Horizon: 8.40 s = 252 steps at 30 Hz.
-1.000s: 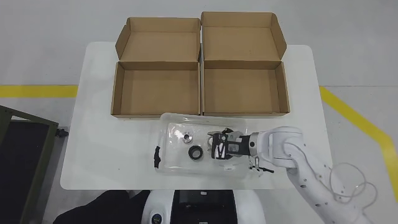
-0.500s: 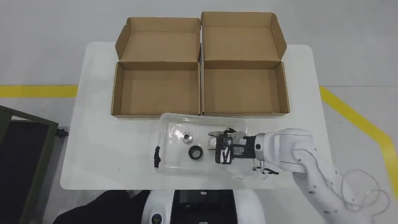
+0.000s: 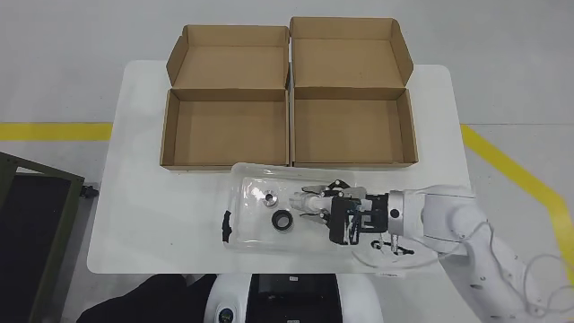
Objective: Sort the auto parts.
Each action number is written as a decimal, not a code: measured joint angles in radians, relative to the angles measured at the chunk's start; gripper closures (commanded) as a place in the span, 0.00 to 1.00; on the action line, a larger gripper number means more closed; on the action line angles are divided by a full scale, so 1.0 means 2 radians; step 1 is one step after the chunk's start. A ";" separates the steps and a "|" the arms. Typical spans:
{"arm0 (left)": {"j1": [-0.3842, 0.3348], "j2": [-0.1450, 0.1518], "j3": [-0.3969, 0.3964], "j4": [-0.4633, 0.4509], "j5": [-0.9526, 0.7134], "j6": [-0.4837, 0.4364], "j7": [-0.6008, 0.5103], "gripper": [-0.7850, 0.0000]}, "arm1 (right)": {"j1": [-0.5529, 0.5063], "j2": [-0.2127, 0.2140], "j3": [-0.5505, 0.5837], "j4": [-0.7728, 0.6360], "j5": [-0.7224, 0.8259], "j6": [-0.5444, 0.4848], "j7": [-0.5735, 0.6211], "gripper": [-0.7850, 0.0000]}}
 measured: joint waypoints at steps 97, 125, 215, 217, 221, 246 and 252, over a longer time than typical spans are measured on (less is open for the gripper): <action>0.000 0.000 0.000 0.000 0.000 0.000 0.000 0.00 | 0.147 -0.039 -0.062 0.275 0.034 0.108 -0.147 1.00; 0.000 0.000 0.000 0.000 0.000 0.000 0.000 0.00 | 0.193 -0.058 -0.108 0.342 -0.016 0.184 -0.095 0.74; 0.000 0.000 0.000 0.000 0.000 0.000 0.000 0.00 | -0.005 -0.010 -0.091 0.024 -0.149 0.058 0.205 0.21; 0.000 0.000 0.000 0.000 0.000 0.000 0.000 0.00 | -0.002 -0.011 -0.095 0.025 -0.149 0.061 0.215 0.24; 0.000 0.000 0.000 0.000 0.000 0.000 0.000 0.00 | 0.004 -0.012 -0.102 0.027 -0.149 0.067 0.228 0.41; 0.000 0.000 0.000 0.000 0.000 0.000 0.000 0.00 | 0.034 -0.017 -0.133 0.030 -0.123 0.071 0.286 1.00; 0.000 0.000 0.000 0.000 0.000 0.000 0.000 0.00 | 0.026 -0.013 -0.118 0.002 -0.115 0.068 0.267 1.00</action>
